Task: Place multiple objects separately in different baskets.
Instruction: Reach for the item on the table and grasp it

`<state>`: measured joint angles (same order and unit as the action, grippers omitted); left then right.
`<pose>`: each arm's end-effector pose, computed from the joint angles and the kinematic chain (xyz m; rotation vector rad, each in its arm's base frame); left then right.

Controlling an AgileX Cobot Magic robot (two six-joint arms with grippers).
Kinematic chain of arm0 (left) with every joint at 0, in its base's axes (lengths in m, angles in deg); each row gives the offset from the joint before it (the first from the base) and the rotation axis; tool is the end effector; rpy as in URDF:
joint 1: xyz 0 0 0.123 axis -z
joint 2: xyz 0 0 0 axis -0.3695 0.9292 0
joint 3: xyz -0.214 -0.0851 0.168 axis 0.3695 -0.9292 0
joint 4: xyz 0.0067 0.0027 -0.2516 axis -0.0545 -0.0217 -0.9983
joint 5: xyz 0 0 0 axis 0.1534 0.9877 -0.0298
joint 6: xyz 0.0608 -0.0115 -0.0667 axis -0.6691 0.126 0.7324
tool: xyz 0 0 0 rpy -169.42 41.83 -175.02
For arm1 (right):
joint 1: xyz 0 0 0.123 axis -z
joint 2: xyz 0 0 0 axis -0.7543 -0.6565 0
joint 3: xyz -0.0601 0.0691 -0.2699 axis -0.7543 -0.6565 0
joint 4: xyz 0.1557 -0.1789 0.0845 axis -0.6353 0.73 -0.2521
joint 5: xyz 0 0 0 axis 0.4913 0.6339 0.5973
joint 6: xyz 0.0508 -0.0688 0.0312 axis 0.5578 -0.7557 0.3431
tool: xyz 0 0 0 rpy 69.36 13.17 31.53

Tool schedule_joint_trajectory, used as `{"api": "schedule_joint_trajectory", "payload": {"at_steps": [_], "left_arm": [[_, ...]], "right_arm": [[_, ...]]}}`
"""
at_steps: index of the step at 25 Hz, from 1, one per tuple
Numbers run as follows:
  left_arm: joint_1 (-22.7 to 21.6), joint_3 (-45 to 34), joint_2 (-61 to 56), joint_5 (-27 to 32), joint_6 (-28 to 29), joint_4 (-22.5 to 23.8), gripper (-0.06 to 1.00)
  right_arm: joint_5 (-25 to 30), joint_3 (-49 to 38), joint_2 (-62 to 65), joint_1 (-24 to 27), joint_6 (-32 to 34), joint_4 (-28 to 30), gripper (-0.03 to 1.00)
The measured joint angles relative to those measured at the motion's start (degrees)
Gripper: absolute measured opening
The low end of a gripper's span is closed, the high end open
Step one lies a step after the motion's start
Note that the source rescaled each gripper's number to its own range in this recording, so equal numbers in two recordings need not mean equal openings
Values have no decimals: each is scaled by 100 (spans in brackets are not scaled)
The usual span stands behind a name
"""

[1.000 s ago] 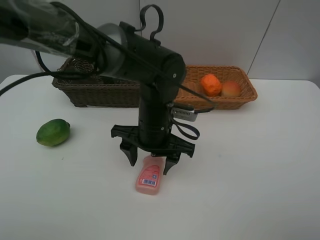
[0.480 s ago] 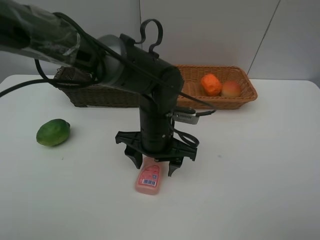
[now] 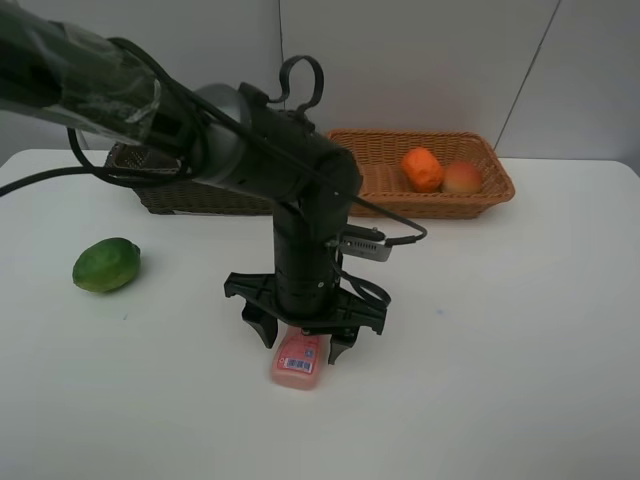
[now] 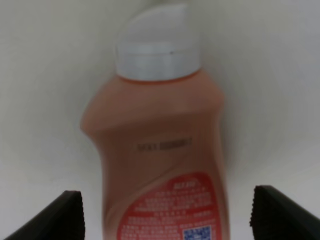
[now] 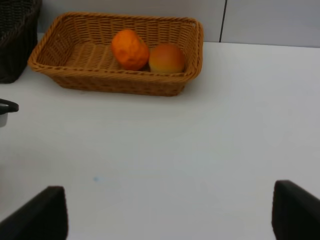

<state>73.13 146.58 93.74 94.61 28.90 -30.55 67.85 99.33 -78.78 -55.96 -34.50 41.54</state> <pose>0.2421 -0.3038 0.1047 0.3673 3.1119 -0.0123 -0.0076 -0.0057 0.2833 -0.0847 2.0161 0.0283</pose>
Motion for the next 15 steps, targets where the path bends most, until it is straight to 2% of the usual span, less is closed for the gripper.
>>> {"api": "schedule_joint_trajectory", "payload": {"at_steps": [15], "left_arm": [[0, -63, -2, -351, 0, -31, 88]], "right_arm": [[0, 0, 0, 0, 0, 0, 66]]}}
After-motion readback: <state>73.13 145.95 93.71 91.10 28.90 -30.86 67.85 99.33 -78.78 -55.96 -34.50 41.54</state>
